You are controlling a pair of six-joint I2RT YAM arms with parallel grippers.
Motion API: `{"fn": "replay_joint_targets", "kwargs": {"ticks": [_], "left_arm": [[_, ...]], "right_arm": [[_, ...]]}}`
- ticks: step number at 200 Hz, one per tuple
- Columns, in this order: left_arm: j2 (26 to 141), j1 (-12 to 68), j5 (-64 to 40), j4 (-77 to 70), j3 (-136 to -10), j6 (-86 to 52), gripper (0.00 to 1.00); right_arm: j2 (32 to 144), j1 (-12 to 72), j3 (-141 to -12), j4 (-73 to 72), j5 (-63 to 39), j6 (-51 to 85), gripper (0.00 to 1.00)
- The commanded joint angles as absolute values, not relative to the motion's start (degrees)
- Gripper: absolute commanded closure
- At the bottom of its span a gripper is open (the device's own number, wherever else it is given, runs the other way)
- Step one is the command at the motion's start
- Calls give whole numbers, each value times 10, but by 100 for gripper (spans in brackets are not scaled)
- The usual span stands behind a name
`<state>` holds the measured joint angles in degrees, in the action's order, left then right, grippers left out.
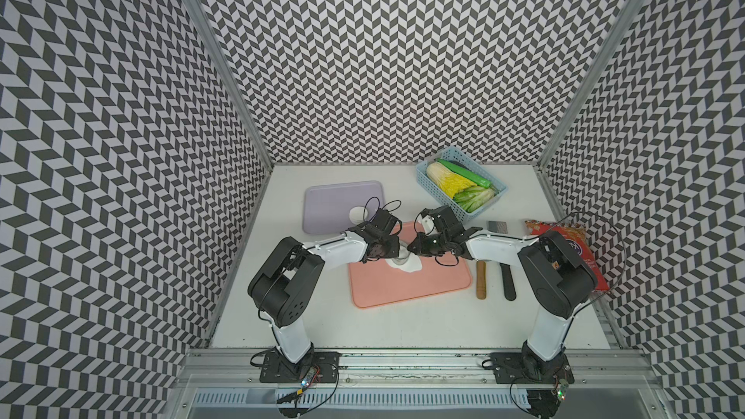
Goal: Roll out the dumpling wrappers from the dough
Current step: Press the dumpling wrapper on the work surface.
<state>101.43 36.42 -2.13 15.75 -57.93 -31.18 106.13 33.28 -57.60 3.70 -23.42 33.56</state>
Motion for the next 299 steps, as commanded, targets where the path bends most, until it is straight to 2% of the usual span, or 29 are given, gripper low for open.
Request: {"fn": "replay_joint_targets", "kwargs": {"ticks": [1,56,147,228,262,274,299], "left_arm": [[1077,365,-58,213,-538,-310,100],[1075,367,-57,213,-535,-313,100],[1055,381,-29,262,-614,-298,100],[1047,383,-35,256,-623,-293,89],[1043,381,-29,255,-623,-295,89],[1041,381,-27,253,-621,-293,100],[1042,375,-20,254,-615,-295,100]], "right_arm": [[1137,331,-540,126,-151,325,100],[1124,333,-538,124,-153,327,100],[1071,360,-597,163,-144,334,100],[1080,371,-622,188,-123,328,100],[1086,372,-635,193,-122,328,100],[1090,372,-640,195,-121,327,100],[1098,374,-648,199,-122,326,100]]}}
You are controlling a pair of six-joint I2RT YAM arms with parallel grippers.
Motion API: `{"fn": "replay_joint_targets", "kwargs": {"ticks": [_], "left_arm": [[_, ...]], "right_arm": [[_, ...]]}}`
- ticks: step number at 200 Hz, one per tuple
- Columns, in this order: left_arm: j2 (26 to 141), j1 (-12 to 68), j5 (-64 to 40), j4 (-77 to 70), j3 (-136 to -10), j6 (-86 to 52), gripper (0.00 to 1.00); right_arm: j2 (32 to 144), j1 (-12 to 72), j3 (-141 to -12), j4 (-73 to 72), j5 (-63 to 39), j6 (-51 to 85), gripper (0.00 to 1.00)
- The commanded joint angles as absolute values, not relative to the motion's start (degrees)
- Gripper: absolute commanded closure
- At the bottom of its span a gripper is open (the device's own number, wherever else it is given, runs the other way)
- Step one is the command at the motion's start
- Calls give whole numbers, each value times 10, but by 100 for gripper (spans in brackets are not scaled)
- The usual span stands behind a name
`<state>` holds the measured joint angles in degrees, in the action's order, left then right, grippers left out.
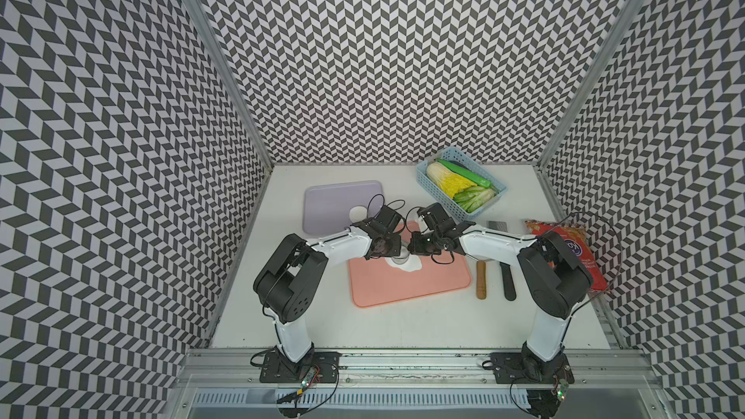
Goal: Roll out the dumpling wrappers from the dough
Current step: Press the dumpling wrapper on the work surface.
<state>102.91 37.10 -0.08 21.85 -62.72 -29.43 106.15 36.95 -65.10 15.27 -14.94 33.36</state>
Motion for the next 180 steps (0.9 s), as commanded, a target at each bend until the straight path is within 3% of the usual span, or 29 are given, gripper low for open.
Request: {"fn": "replay_joint_targets", "kwargs": {"ticks": [1,180], "left_arm": [[1042,374,-20,254,-614,-295,100],[1065,373,-48,248,-614,-295,100]], "right_arm": [[1098,374,-648,199,-122,327,100],[1139,360,-633,189,-153,323,100]]}}
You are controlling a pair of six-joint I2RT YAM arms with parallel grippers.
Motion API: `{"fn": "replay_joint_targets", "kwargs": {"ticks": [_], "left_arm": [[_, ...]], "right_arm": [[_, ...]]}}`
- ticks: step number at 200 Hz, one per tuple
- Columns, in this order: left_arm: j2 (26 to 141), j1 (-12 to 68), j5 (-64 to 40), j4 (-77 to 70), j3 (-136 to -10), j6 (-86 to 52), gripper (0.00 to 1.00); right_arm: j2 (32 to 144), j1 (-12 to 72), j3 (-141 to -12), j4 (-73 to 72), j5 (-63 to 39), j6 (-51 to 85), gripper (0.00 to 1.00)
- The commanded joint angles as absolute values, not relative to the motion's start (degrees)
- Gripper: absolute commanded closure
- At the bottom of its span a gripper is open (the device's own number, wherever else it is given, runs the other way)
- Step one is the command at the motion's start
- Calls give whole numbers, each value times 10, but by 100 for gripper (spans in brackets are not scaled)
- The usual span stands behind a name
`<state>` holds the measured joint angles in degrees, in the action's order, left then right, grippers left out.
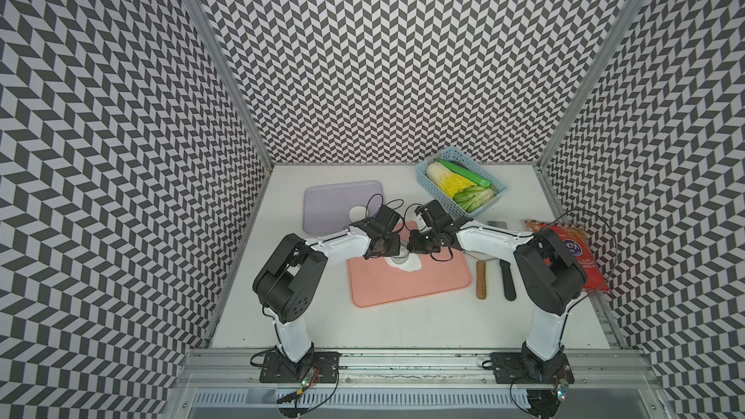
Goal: Roll out the dumpling wrappers from the dough
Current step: Press the dumpling wrapper on the work surface.
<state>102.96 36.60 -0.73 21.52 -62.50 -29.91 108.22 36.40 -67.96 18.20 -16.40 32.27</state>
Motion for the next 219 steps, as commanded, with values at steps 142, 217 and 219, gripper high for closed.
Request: {"fn": "replay_joint_targets", "kwargs": {"ticks": [142,217,219], "left_arm": [[1104,361,-90,274,-651,-271,100],[1114,363,-104,282,-668,-267,100],[1114,363,-103,282,-669,-267,100]], "right_arm": [[1189,347,-636,207,-209,301,100],[1198,325,-607,181,-238,305,100],[1198,324,-605,179,-240,306,100]]}}
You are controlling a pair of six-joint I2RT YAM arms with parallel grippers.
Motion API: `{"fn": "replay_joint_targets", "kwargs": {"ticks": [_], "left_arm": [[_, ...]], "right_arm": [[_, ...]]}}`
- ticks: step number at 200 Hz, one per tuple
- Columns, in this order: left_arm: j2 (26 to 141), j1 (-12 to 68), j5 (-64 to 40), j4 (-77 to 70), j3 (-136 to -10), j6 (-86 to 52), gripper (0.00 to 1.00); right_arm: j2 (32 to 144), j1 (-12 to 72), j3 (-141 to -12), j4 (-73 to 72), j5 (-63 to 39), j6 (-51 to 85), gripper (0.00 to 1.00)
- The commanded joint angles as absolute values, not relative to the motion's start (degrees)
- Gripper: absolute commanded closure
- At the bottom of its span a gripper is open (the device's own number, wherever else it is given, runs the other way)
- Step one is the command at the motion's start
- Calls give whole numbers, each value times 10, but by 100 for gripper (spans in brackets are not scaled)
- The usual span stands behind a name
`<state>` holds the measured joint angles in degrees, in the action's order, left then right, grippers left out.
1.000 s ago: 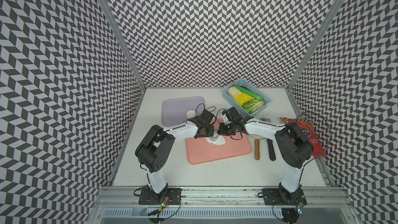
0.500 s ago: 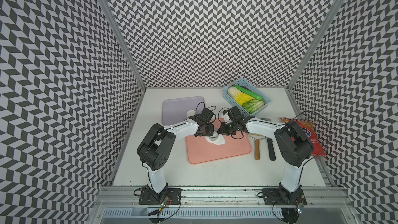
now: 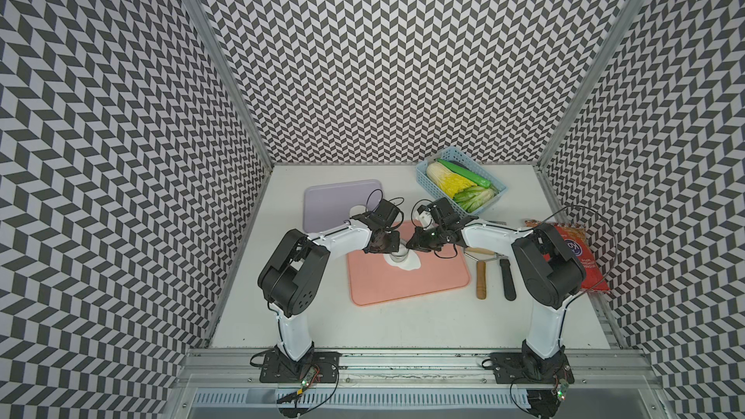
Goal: Roll out the dumpling wrappers from the dough
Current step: Press the dumpling wrapper on the work surface.
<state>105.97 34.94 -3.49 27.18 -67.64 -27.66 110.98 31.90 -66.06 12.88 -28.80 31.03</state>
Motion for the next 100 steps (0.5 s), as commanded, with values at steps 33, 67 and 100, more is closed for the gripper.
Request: {"fn": "replay_joint_targets", "kwargs": {"ticks": [33,67,100], "left_arm": [[1120,366,-108,285,-676,-267,100],[1119,366,-106,285,-674,-265,100],[1115,362,-106,281,-669,-268,100]], "right_arm": [[1194,319,-593,171,-241,307,100],[1192,318,-588,163,-251,313,100],[1196,318,-591,162,-251,315,100]]}}
